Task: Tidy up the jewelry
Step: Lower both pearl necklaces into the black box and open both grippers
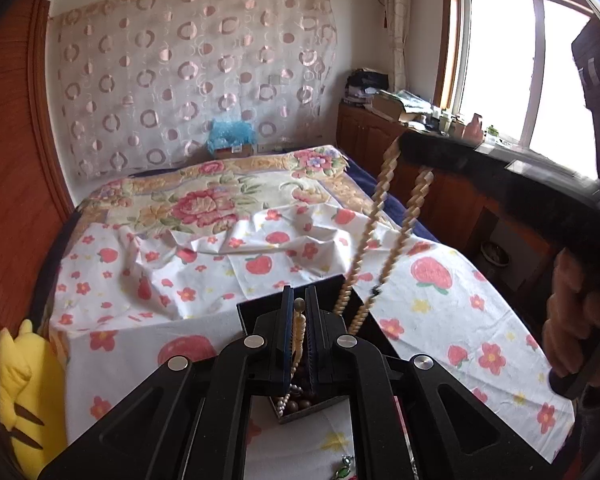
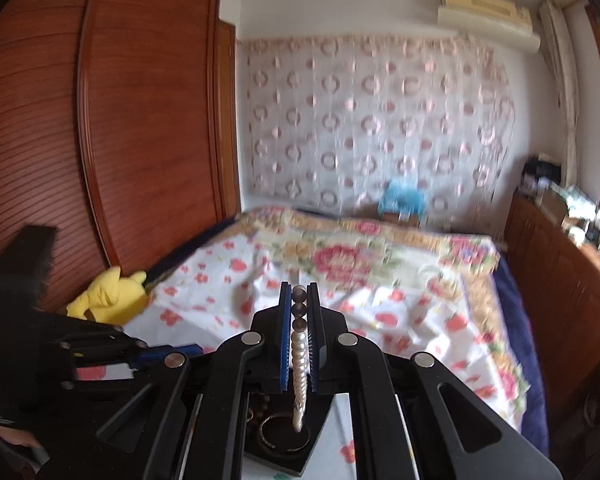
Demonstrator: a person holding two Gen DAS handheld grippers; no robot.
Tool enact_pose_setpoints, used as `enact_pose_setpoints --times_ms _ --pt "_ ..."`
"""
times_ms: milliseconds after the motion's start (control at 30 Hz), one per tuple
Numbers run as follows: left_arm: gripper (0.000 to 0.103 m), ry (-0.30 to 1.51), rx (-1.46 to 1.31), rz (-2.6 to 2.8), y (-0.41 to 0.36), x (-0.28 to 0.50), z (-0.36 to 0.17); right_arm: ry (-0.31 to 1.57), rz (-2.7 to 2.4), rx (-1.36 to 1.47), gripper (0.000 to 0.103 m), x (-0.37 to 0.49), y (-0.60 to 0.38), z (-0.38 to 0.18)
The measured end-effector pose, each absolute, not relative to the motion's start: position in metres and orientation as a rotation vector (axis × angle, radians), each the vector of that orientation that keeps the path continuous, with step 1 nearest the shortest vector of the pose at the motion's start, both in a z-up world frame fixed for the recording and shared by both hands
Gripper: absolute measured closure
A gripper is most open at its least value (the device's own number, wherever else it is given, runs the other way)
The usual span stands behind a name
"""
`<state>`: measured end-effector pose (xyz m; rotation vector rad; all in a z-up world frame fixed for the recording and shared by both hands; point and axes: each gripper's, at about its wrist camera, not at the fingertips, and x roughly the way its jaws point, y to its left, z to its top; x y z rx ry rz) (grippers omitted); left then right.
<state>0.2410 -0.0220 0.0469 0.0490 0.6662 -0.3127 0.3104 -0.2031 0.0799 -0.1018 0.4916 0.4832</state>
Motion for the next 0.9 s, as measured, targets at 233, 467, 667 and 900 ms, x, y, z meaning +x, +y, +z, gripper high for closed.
enact_pose_setpoints --times_ms 233,467,667,900 --pt "0.098 0.7 0.067 -0.31 -0.018 0.231 0.02 0.652 0.521 -0.126 0.094 0.321 -0.189 0.006" --pt "0.097 0.714 0.078 -0.311 -0.011 0.208 0.0 0.664 0.526 -0.129 0.09 0.302 -0.191 -0.007" --pt "0.08 0.716 0.068 -0.325 -0.003 0.179 -0.013 0.662 0.554 -0.157 0.09 0.251 -0.198 -0.021" --pt "0.075 0.74 0.06 -0.325 0.004 0.145 -0.036 0.7 0.592 -0.196 0.088 0.194 -0.196 -0.054"
